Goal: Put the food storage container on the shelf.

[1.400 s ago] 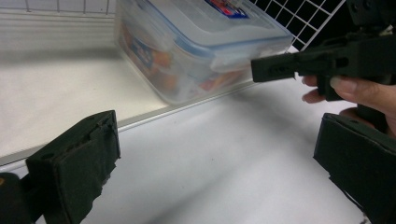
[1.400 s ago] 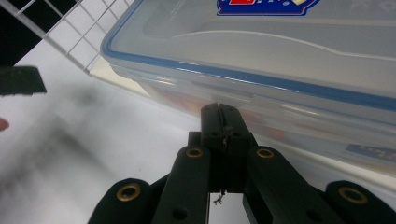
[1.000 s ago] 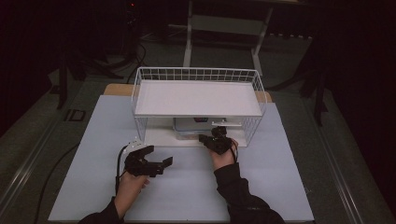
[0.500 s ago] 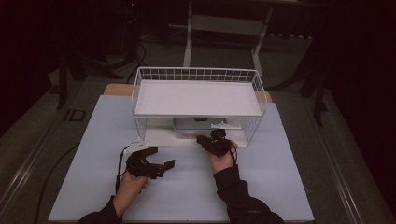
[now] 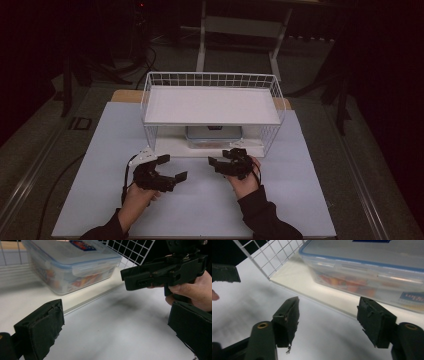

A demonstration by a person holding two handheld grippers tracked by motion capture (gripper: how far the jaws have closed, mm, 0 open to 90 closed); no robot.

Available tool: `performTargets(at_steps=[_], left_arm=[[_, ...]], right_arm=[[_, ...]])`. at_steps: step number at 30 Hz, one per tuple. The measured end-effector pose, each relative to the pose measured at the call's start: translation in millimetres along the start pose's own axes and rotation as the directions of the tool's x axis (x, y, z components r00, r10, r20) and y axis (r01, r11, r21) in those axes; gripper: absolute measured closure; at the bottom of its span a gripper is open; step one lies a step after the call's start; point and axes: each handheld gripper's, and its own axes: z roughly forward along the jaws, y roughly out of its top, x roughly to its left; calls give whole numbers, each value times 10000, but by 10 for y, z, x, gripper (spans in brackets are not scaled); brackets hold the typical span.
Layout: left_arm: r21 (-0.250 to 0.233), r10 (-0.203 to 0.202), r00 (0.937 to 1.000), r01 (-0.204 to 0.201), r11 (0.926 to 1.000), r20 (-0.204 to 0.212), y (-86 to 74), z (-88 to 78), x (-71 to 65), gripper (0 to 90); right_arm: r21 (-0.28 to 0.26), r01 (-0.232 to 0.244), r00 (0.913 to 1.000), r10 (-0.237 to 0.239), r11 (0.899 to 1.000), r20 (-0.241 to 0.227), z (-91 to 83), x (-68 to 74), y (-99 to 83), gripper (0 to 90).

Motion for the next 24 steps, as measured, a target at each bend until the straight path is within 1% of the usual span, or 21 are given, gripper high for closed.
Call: performTargets(at_steps=[1, 2, 4, 6, 7, 10, 11, 12, 14, 18, 19, 20, 21, 24], left_arm=[[-31, 56, 9999, -56, 10000, 98, 1, -10, -16, 0], [-41, 66, 9999, -65, 10000, 123, 2, -15, -25, 0], [48, 146, 9997, -147, 9999, 181, 4, -31, -45, 0], [58, 169, 9997, -170, 9998, 158, 2, -45, -62, 0], [84, 237, 9996, -239, 9997, 183, -2, -63, -79, 0], [113, 308, 9994, -310, 9995, 165, -10, -79, -94, 0], [191, 418, 9990, -421, 9989, 123, -17, -95, -105, 0], [178, 451, 9989, -453, 9988, 142, -26, -109, -113, 0], [283, 521, 9986, -523, 9982, 93, -43, -132, -122, 0], [306, 493, 9988, -495, 9983, 51, -75, -180, -115, 0], [306, 493, 9988, -495, 9983, 51, -75, -180, -115, 0], [310, 465, 9989, -466, 9984, 13, -92, -204, -103, 0], [307, 455, 9990, -455, 9985, 13, -99, -216, -98, 0], [349, 415, 9991, -413, 9985, -37, -132, -230, -87, 0]], right_arm=[[8, -8, 10000, 8, 10000, -55, -10, 3, -8, 289], [-26, 13, 9998, -14, 10000, -220, -31, 8, -25, 260], [81, 147, 9985, -143, 9999, -525, -59, 14, -49, 185], [128, 63, 9974, -54, 9999, -721, -84, 5, -69, 164], [150, 65, 9968, -52, 9999, -802, -95, -2, -76, 139], [61, 43, 9965, -37, 10000, -841, -138, -22, -110, 146], [38, 24, 9964, -20, 10000, -845, -153, -31, -122, 147], [-11, -56, 9966, 55, 10000, -816, -179, -40, -142, 149], [-2, -70, 9973, 69, 10000, -732, -229, -48, -171, 149], [-143, 82, 9981, -91, 9999, -606, -350, -76, -221, 153], [-143, 82, 9981, -91, 9999, -606, -350, -76, -221, 153], [-233, 42, 9978, -58, 9997, -658, -382, -95, -235, 155], [-297, -67, 9981, 49, 9995, -607, -451, -138, -273, 157], [-369, -145, 9986, 126, 9992, -509, -533, -191, -340, 157]])
